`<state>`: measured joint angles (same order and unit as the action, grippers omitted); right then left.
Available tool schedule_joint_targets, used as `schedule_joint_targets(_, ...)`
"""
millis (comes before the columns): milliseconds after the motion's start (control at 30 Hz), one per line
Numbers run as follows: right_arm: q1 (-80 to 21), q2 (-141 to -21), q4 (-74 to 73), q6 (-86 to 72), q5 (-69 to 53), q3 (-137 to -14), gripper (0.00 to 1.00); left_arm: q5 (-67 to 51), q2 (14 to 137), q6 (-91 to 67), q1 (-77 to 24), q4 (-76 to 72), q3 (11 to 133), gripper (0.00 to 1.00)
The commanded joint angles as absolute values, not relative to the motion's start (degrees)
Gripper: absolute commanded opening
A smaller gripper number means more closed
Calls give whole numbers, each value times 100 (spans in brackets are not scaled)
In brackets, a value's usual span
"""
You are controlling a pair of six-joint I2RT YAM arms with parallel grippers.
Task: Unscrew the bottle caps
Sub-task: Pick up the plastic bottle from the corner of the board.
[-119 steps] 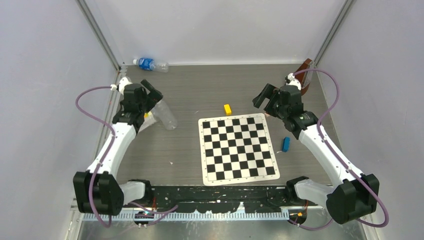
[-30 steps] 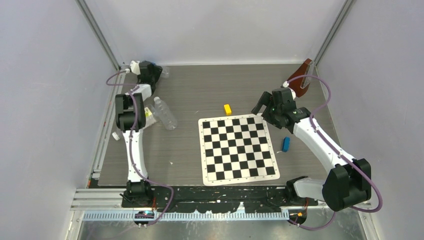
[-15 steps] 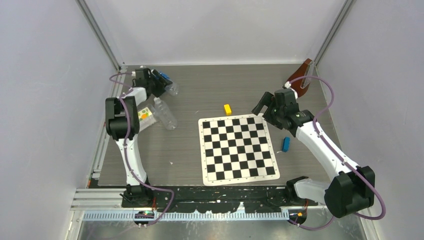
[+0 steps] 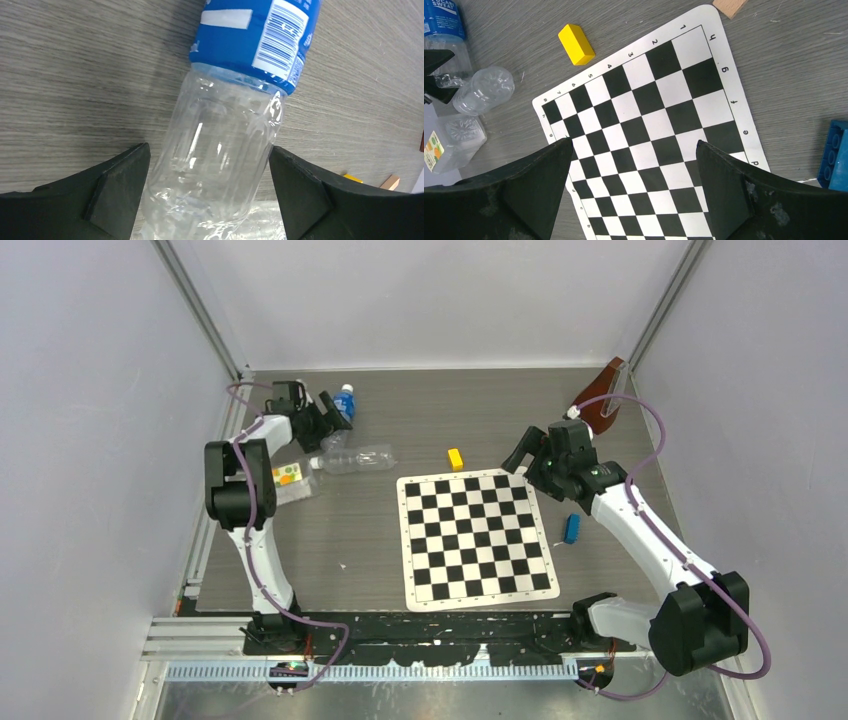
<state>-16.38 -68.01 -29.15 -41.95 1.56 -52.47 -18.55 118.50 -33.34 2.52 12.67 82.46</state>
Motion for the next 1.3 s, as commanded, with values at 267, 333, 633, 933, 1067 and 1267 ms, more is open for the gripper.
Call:
schedule_joint_targets(267,-1617,-6633,-2798,-4251,133,-5186,100,-1249,12190,-2458,52,2532,9523,91)
schedule_joint_targets(333,-1613,-6660,-2799,-4272,134,-5179,100,-1265,12275,-2304,53,2597,9665,91)
schedule_joint_targets(633,-1617,-6757,-2798,-4296,85,-5203,100,-1123,12548,-1795,-191,3032,9924,85)
schedule_joint_targets(933,-1617,-7061,-2581,-4357,-213,-5168,100,-1384,12270,-1646,-193,2620,9411,60)
schedule_joint_targets(1067,-1617,-7218,-2468,-4312,-474,-5163,100,-1373,11917,-1746,-202,2136,9156,53)
schedule_joint_targets(1267,-1617,-7538,-2227,-4362,-966,-5075,100,-1347,11002,-1949,-202,1465,8692,48)
